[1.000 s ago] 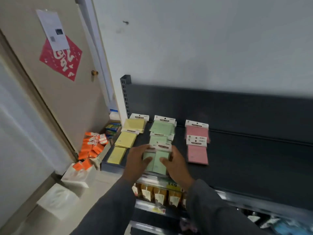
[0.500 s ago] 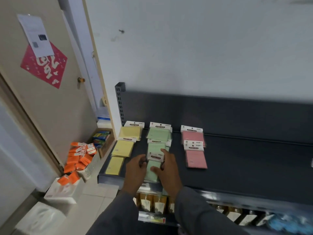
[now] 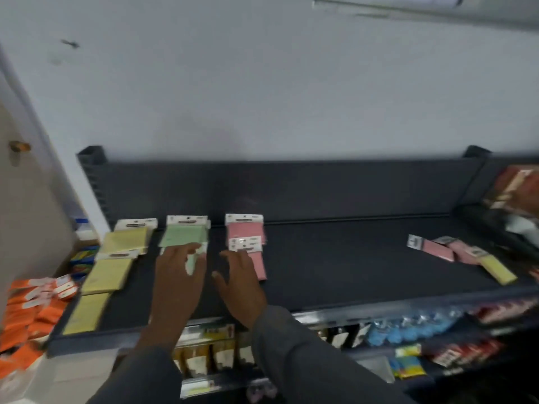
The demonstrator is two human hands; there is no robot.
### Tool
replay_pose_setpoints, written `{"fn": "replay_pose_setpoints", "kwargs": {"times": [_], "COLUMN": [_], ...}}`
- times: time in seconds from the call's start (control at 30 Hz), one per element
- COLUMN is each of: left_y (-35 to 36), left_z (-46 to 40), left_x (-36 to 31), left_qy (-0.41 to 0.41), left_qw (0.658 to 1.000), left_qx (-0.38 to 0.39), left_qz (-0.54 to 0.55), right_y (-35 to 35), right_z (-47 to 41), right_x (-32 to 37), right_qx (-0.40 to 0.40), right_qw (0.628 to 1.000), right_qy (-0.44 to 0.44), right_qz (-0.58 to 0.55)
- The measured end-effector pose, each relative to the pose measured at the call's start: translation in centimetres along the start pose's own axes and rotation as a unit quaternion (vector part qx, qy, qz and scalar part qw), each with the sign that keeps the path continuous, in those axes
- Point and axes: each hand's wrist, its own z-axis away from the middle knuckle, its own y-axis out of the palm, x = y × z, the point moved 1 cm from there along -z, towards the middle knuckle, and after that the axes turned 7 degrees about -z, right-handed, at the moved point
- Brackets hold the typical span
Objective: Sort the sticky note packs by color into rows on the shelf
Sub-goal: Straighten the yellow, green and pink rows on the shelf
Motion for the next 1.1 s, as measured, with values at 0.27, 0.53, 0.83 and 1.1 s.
{"fn": "replay_pose_setpoints", "kwargs": {"times": [0.27,0.53,0.83,1.1], "left_y": [14.5,26.0,34.8,43.8], "left_z": [2.1,6.4,9.2,6.3], "left_x": [-18.4,-37.7,-47.5,-53.5], "left_qy": [0.099,0.173,0.199,0.197], "left_qw": [0.981,0.959,0.931,0.900], "left_qx": [0.146,0.203,0.292,0.389], "left_qz": [0.078,0.096,0.090,-0.006], "right_y": [-20.4,-39.9,-51.6,-56.4], "right_z": [2.7,8.4,11.3,8.8], "right_x": [-10.3,-19.9,-29.8,-35.8], "right_qx": [-0.157,-0.193,-0.210,-0.143], "right_qw": [0.976,0.942,0.871,0.876], "right_qy": [0.060,0.172,0.353,0.398], "right_qz": [0.135,0.216,0.269,0.231]}}
